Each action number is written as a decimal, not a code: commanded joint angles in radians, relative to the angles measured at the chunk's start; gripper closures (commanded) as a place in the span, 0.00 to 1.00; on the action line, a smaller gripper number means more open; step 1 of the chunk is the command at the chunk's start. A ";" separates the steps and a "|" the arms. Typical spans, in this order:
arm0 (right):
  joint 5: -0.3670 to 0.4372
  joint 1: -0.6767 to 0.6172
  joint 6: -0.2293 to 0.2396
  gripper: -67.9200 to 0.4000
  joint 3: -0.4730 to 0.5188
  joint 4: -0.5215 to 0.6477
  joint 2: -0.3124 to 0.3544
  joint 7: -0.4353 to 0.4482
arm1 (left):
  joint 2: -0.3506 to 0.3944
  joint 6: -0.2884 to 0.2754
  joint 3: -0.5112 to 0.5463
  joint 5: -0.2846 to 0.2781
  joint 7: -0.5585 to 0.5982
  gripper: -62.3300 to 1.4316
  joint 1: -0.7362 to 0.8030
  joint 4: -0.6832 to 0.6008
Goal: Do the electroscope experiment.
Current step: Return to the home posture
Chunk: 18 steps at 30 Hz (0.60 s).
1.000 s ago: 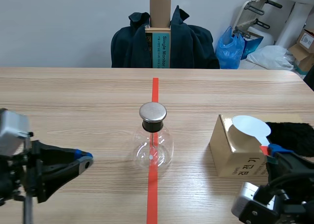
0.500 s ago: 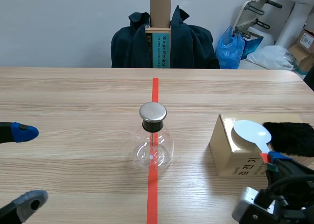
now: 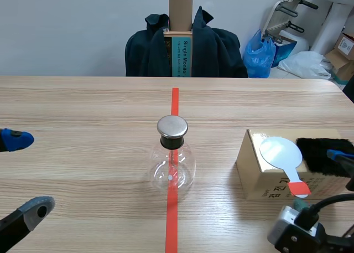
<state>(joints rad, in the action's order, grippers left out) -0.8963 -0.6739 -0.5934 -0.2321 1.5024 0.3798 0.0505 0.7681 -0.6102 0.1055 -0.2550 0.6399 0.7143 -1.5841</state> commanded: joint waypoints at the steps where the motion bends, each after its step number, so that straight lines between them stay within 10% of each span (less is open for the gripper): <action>1: 0.063 -0.023 -0.026 0.00 0.005 0.014 0.012 -0.001 | -0.004 -0.002 -0.002 -0.003 0.014 0.00 -0.009 -0.008; 5: 0.246 -0.105 -0.022 0.00 0.038 0.084 0.070 0.006 | -0.004 -0.001 -0.002 0.012 0.014 0.00 -0.008 -0.007; 18: 0.992 -0.265 0.197 0.00 0.379 0.509 0.180 0.084 | -0.005 0.024 -0.002 0.011 0.015 0.00 -0.014 -0.007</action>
<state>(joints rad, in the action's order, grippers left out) 0.0845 -0.9501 -0.3969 0.1436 2.0220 0.5640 0.1238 0.7650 -0.5838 0.1051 -0.2329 0.6380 0.7082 -1.5837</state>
